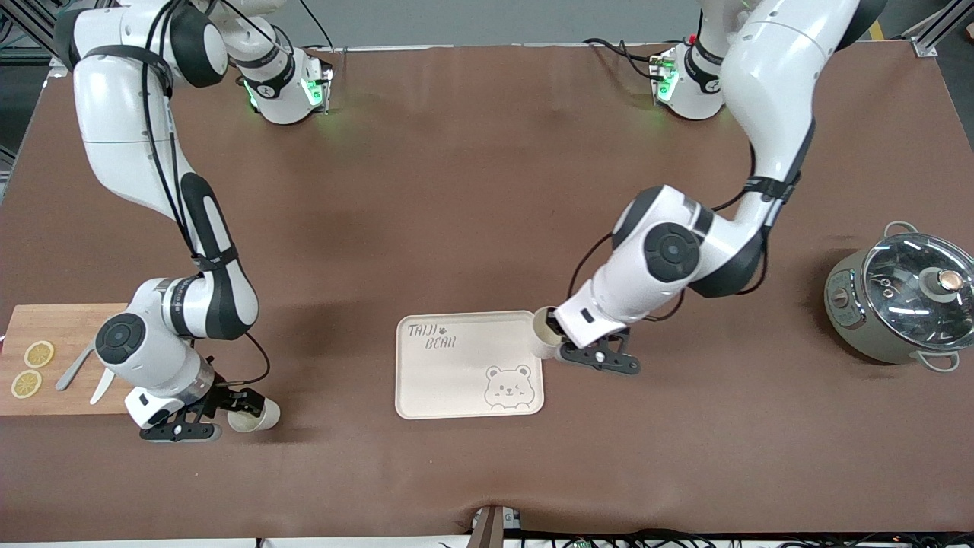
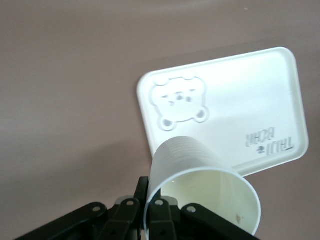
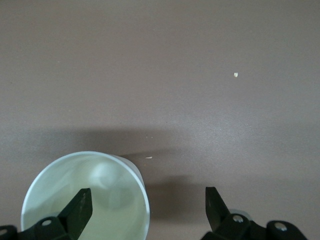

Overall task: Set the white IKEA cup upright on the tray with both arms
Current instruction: 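Carry both white cups toward the bear tray with both grippers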

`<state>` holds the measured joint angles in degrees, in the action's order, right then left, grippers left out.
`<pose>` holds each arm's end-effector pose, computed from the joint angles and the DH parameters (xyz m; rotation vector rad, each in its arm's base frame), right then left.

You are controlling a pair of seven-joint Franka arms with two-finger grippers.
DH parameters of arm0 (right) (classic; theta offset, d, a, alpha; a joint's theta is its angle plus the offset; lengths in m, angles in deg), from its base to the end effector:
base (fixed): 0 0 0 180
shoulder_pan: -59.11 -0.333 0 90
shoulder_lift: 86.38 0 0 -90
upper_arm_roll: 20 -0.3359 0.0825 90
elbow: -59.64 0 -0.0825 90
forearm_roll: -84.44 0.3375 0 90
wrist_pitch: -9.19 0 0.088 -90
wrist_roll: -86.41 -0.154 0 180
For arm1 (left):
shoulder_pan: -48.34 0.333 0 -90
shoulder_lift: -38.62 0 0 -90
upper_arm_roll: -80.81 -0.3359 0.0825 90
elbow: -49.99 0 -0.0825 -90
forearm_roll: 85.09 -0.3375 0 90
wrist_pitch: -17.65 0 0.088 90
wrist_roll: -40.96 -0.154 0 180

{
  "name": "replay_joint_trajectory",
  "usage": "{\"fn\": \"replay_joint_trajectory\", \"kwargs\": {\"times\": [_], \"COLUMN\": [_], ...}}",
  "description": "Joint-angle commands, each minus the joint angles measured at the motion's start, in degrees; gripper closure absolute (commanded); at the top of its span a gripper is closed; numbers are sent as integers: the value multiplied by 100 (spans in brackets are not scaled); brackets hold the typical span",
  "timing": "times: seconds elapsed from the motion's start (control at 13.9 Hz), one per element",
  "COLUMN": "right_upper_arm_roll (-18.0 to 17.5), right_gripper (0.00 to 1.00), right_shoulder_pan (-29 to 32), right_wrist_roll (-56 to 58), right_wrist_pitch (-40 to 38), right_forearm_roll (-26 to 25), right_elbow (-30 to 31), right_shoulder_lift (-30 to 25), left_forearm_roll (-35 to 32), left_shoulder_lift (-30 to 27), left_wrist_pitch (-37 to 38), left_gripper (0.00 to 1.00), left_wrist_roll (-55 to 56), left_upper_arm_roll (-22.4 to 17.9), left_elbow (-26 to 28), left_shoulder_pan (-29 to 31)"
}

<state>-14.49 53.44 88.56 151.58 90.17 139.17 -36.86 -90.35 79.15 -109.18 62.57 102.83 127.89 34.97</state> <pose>0.7444 0.0207 0.2122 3.1167 0.0165 0.3715 0.6302 -0.3629 0.3327 2.8938 -0.2608 0.1401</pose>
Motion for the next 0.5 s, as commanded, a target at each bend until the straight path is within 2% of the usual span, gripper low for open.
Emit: {"fn": "replay_joint_trajectory", "kwargs": {"times": [0.0, 0.14, 0.29, 0.36, 0.43], "right_upper_arm_roll": [-24, -24, -24, -24, -24], "right_gripper": [35, 60, 93, 100, 100], "right_shoulder_pan": [14, 5, -4, -13, -13], "right_wrist_roll": [4, 4, 4, 4, 4], "right_wrist_pitch": [-18, -35, -62, -62, -62], "right_forearm_roll": [121, 113, 113, 104, 104], "right_elbow": [-148, -148, -157, -157, -157], "right_shoulder_lift": [75, 93, 93, 84, 84], "left_forearm_roll": [-89, -89, -89, -89, -81], "left_shoulder_lift": [455, 719, 887, 939, 992], "left_wrist_pitch": [-307, -457, -457, -457, -457], "left_gripper": [100, 100, 100, 100, 100], "left_wrist_roll": [107, 150, 168, 177, 212], "left_upper_arm_roll": [-57, -57, -362, -573, -758], "left_elbow": [-214, -284, -381, -442, -469], "left_shoulder_pan": [-157, -235, -472, -656, -867]}}
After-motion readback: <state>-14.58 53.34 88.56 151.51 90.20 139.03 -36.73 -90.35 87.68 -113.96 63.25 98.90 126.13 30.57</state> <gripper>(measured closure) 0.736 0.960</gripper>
